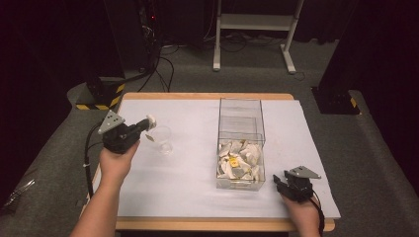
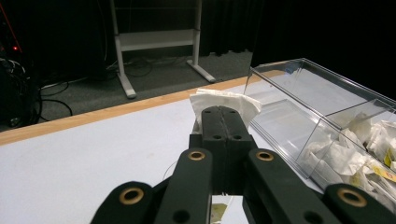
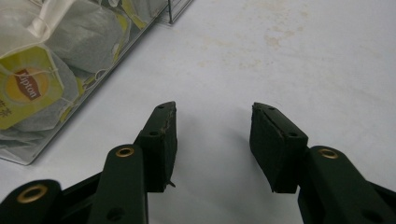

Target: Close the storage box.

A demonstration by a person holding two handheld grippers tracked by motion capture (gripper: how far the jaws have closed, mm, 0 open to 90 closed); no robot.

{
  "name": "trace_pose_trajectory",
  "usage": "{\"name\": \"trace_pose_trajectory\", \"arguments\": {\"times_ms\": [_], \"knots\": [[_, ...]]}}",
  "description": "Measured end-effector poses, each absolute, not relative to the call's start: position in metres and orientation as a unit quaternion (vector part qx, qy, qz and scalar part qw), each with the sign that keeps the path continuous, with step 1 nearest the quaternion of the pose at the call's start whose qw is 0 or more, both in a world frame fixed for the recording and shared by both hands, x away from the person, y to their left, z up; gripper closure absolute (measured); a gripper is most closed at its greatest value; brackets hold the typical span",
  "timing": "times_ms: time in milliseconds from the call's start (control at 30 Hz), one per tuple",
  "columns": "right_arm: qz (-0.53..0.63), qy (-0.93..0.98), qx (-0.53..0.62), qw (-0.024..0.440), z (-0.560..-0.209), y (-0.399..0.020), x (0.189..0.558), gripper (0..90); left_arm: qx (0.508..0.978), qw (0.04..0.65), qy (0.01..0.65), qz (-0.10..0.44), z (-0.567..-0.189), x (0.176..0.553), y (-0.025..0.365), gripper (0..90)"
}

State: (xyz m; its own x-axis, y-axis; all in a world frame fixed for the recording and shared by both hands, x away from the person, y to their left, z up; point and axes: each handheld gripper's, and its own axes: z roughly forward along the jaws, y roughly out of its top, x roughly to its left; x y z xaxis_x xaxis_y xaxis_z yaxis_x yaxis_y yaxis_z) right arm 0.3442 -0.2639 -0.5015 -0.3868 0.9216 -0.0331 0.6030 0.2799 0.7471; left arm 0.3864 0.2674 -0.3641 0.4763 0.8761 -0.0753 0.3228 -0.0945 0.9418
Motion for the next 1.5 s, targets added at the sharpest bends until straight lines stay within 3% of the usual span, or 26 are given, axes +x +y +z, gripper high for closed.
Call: {"name": "trace_pose_trajectory", "arguments": {"times_ms": [600, 1500], "knots": [[0.333, 0.765, 0.497, 0.239, -0.502, -0.264, 0.344, 51.7, 0.694, 0.502, 0.443, 0.264, -0.369, 0.406, 0.256, 90.0], [0.333, 0.766, 0.496, 0.239, -0.502, -0.263, 0.344, 51.8, 0.711, 0.471, 0.466, 0.234, -0.409, 0.426, 0.246, 90.0]]}}
